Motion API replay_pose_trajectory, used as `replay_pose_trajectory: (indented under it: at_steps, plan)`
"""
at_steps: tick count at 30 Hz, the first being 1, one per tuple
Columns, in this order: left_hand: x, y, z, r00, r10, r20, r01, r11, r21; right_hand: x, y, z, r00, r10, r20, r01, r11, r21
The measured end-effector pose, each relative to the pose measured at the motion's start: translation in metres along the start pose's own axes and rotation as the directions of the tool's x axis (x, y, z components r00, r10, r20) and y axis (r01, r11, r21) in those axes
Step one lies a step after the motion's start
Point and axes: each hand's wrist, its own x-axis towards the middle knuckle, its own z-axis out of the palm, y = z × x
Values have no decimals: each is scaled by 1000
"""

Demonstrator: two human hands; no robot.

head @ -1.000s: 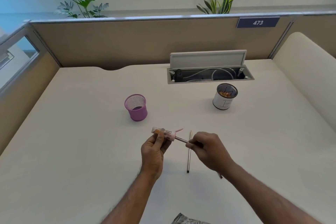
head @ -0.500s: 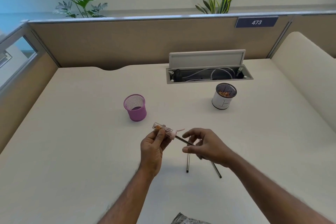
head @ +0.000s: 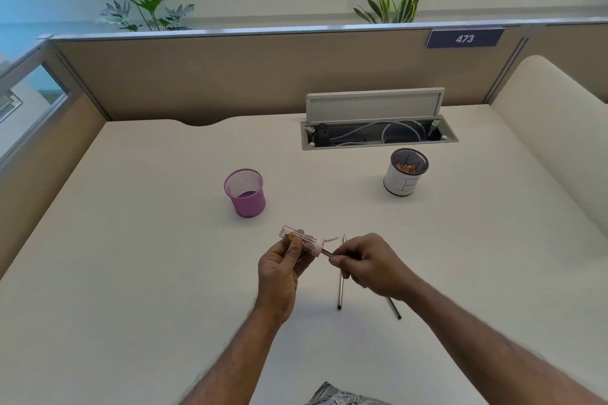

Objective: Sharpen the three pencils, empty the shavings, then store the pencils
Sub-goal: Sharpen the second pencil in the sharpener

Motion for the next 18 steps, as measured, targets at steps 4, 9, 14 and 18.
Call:
replay_pose_trajectory:
  at_steps: [4,9,14,18]
  plan:
    - [1,2,-1,997,-42,59,44,999,-27,-1,-2,-6,935,234,266,-333,837,435]
    - [5,8,-1,998,-18,67,19,1000,-9,2,-6,-6,857,285,429,-498,671,549]
    - [5,10,-4,999,6,44,-7,1000,20,-1,-7,0,966,205,158,-252,889,382]
    - [5,10,-5,1000,10,9,-10,1000,23,-5,-7,9,975,-100,-197,58,977,-207]
